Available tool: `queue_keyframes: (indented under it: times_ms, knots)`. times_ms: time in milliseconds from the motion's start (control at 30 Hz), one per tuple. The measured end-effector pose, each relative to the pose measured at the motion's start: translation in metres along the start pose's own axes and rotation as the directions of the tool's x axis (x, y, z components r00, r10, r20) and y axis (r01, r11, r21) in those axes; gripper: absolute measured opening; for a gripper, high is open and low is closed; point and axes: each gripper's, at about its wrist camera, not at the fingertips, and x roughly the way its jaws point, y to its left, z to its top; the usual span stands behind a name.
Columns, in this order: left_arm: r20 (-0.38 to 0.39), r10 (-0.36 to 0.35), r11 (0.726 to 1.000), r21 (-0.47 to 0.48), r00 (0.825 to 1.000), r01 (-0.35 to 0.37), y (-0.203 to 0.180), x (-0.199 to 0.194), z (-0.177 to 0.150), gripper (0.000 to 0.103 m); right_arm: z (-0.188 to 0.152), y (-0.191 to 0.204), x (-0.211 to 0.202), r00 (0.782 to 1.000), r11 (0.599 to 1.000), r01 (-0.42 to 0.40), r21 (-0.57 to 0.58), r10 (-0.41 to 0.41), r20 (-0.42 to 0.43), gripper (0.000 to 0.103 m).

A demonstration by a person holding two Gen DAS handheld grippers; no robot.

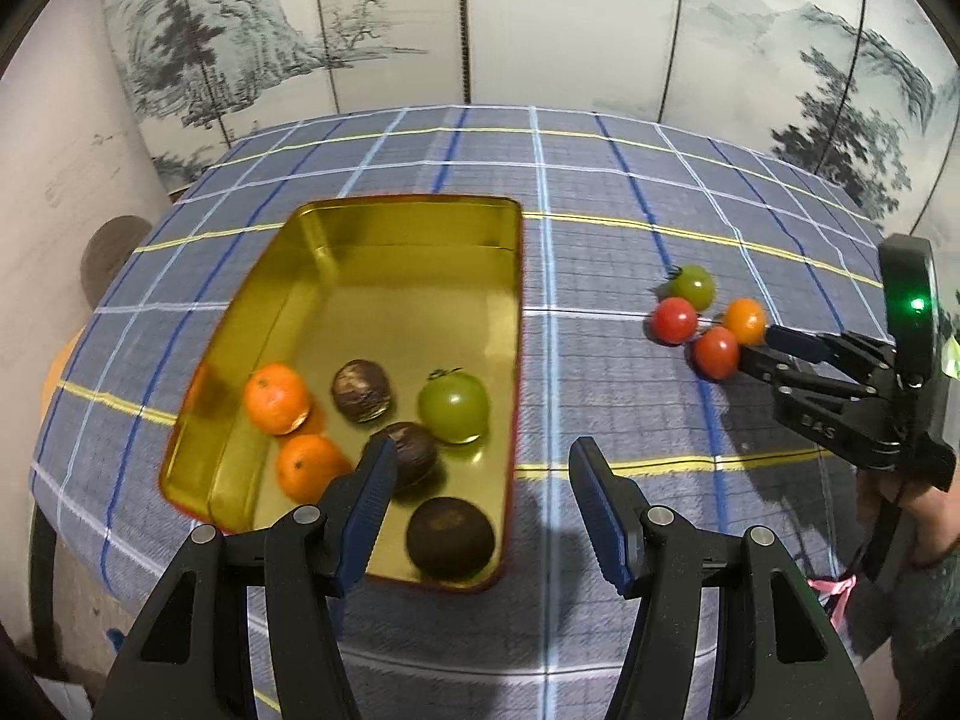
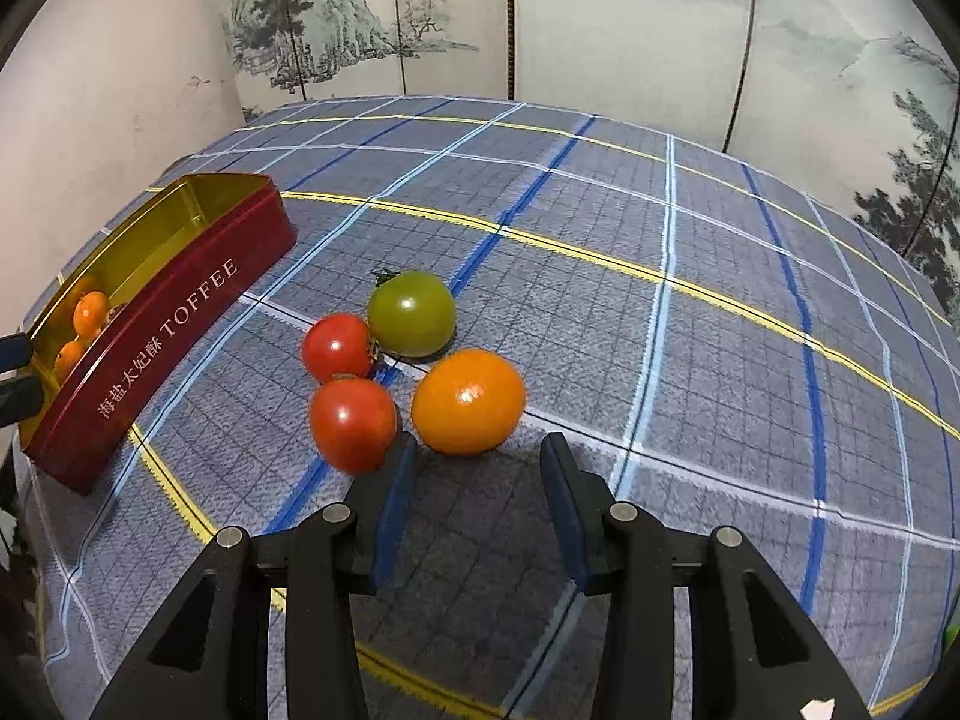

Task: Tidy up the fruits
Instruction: 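Move the right gripper to the orange cherry tomato and grasp it, then lift the orange cherry tomato with the right gripper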

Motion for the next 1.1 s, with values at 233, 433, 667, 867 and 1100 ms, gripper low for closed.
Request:
queue_keyframes:
  times_ms: [233,433,667,867,1100]
  knots:
    - [-0.011,-0.018,1.000,0.017,1.000,0.018,-0.015,0.007,0.008,0.060,0.007,0.005,0.011,1.000,1.000,-0.012,-0.023,0.012,0.006,0.040]
    - [-0.014,-0.031,0.999,0.040,0.999,0.031,-0.032,0.013,0.013,0.060,0.007,0.002,0.011,1.000,0.999,-0.028,-0.015,0.028,0.009,0.036]
    - [-0.020,-0.067,0.997,0.049,0.998,0.068,-0.053,0.028,0.019,0.060,-0.003,-0.008,0.002,1.000,1.000,-0.009,0.011,0.009,0.017,0.035]
    - [-0.041,-0.087,0.995,0.045,0.995,0.089,-0.072,0.043,0.024,0.060,-0.013,-0.040,-0.006,0.998,0.997,0.052,0.063,-0.053,0.016,0.035]
    - [-0.068,-0.107,0.992,0.059,0.992,0.111,-0.094,0.057,0.028,0.060,-0.023,-0.081,-0.016,0.992,0.984,0.127,0.125,-0.129,0.007,0.035]
